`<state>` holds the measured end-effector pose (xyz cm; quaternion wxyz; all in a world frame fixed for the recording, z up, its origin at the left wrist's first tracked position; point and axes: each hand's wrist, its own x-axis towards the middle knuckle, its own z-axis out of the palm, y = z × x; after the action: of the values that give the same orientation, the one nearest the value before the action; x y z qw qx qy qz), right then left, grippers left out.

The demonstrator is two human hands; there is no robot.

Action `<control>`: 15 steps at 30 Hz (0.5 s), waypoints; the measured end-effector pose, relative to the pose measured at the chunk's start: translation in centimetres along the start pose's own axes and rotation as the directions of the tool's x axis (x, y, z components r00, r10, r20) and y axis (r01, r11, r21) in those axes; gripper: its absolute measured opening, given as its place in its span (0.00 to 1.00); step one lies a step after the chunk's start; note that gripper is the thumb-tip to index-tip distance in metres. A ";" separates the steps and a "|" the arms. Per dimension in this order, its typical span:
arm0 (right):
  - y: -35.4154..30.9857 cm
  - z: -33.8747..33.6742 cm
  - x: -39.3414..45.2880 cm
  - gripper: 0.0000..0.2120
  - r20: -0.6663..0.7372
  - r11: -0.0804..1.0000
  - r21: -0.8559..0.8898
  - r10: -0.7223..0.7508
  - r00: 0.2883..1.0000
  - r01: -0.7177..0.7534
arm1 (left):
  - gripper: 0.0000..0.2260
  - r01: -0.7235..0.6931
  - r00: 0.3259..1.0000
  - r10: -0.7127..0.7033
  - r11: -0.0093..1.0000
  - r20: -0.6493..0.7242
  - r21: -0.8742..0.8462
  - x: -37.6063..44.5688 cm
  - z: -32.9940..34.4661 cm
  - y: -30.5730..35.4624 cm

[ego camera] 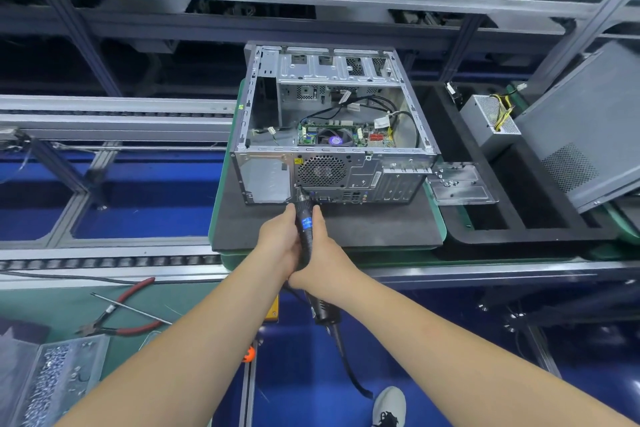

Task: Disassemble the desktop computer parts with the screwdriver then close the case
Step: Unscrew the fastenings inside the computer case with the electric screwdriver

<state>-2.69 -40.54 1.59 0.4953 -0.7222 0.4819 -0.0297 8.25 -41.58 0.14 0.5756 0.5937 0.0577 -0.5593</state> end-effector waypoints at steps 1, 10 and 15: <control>-0.1 0.1 0.1 0.64 0.006 1.000 -0.005 0.004 1.000 -0.004 | 0.16 0.002 1.000 -0.002 1.000 0.003 0.003 -0.1 -0.1 0.1; -0.2 0.2 0.1 0.63 0.005 1.000 -0.014 0.026 1.000 -0.026 | 0.17 -0.002 1.000 0.004 0.995 -0.017 0.102 -0.2 -0.1 0.5; -0.4 0.0 -0.1 0.65 0.010 0.999 -0.010 0.034 0.999 -0.034 | 0.17 0.009 1.000 -0.008 0.996 -0.008 0.087 -0.4 -0.3 0.7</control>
<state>-2.47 -40.45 1.93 0.4945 -0.7165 0.4918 -0.0150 8.81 -41.33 0.78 0.5467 0.6199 0.0379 -0.5616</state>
